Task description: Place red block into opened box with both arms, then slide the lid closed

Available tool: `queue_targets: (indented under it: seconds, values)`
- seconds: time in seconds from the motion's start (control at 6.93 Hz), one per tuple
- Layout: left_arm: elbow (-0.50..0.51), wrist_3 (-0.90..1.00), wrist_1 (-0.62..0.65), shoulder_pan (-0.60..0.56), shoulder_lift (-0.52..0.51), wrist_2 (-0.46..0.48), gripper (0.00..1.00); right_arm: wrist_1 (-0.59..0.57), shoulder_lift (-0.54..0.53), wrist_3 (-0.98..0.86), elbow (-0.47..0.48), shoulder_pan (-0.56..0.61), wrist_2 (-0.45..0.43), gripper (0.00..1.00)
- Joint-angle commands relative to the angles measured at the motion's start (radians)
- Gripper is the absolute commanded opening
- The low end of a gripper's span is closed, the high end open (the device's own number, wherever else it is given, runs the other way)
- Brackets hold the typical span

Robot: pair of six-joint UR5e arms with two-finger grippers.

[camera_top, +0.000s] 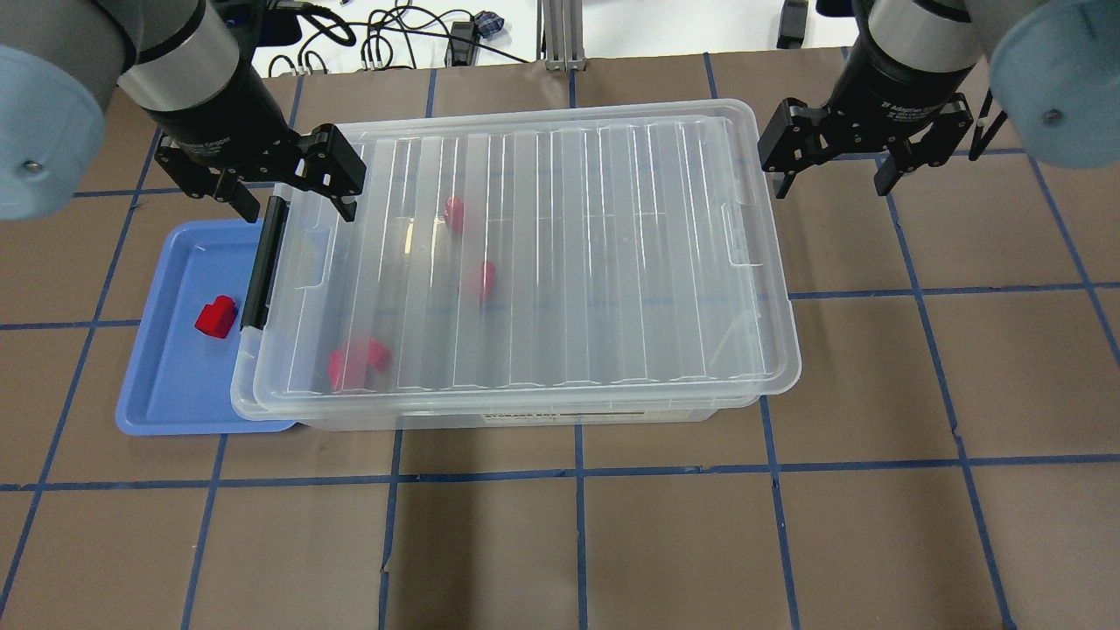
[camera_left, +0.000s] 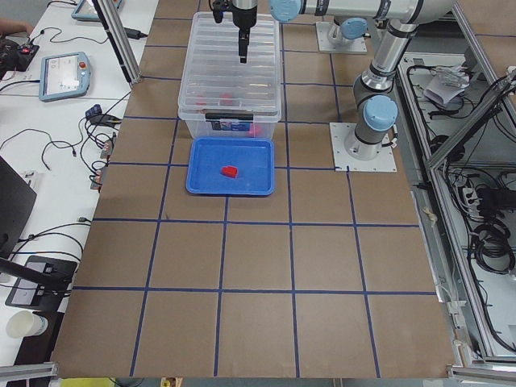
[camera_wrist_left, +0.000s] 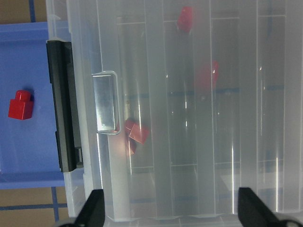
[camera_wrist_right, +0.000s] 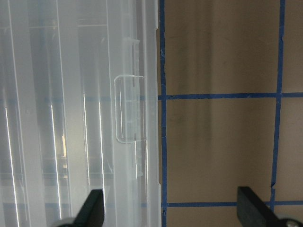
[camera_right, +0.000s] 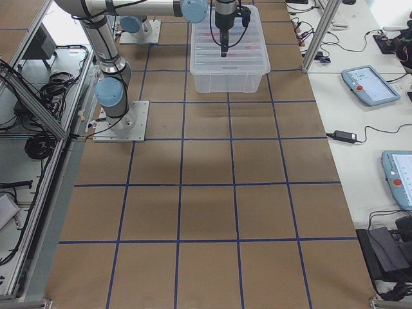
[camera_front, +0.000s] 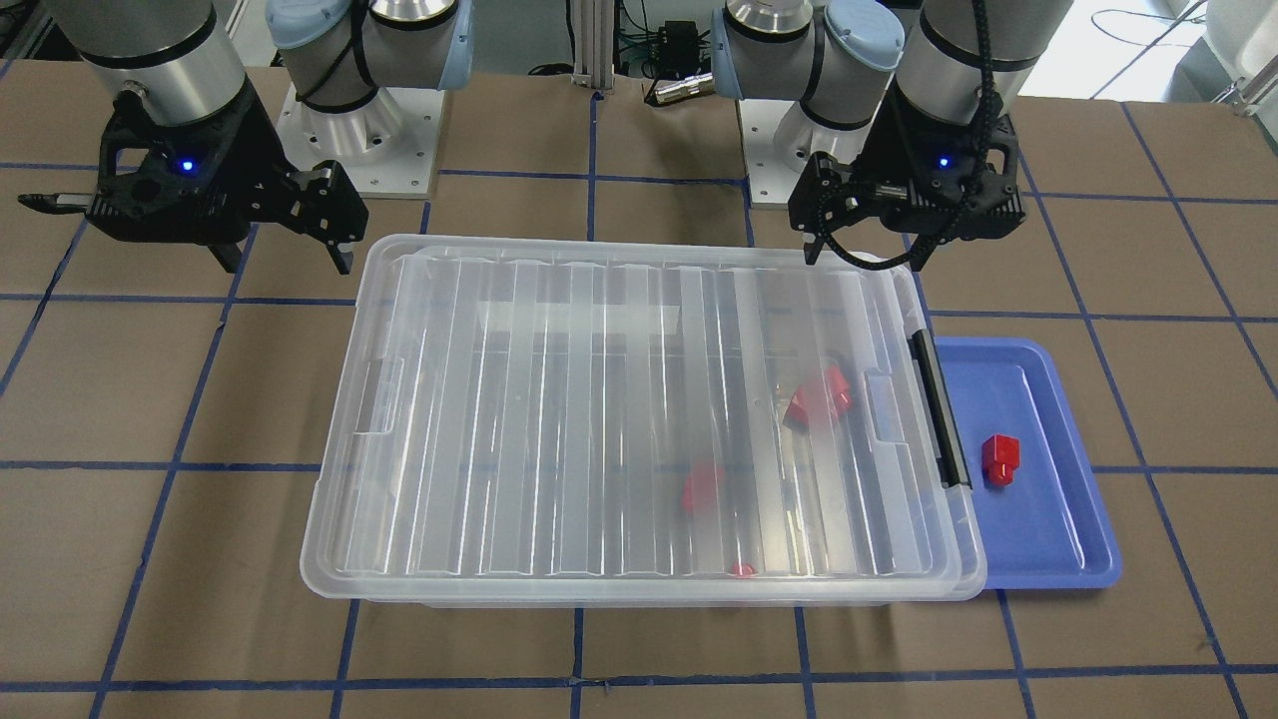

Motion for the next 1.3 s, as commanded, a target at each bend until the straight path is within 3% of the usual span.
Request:
queue_targets:
  seconds: [0.0, 0.87, 1.01, 1.15]
  values:
    - [0.006, 0.001, 0.000, 0.000, 0.000, 0.011, 1.00, 0.000, 0.000, 0.000, 0.000, 0.000, 0.000, 1.00]
    - [0.009, -0.012, 0.000, 0.000, -0.005, 0.005, 1.00, -0.003, 0.006, -0.012, 0.003, 0.009, -0.012, 1.00]
    - [0.011, -0.012, 0.000, 0.002, -0.005, 0.005, 1.00, -0.056, 0.058, -0.011, 0.020, 0.009, -0.012, 1.00]
    - [0.008, -0.012, 0.000, 0.000, 0.000, 0.005, 1.00, -0.187, 0.127, -0.011, 0.043, 0.006, -0.015, 1.00]
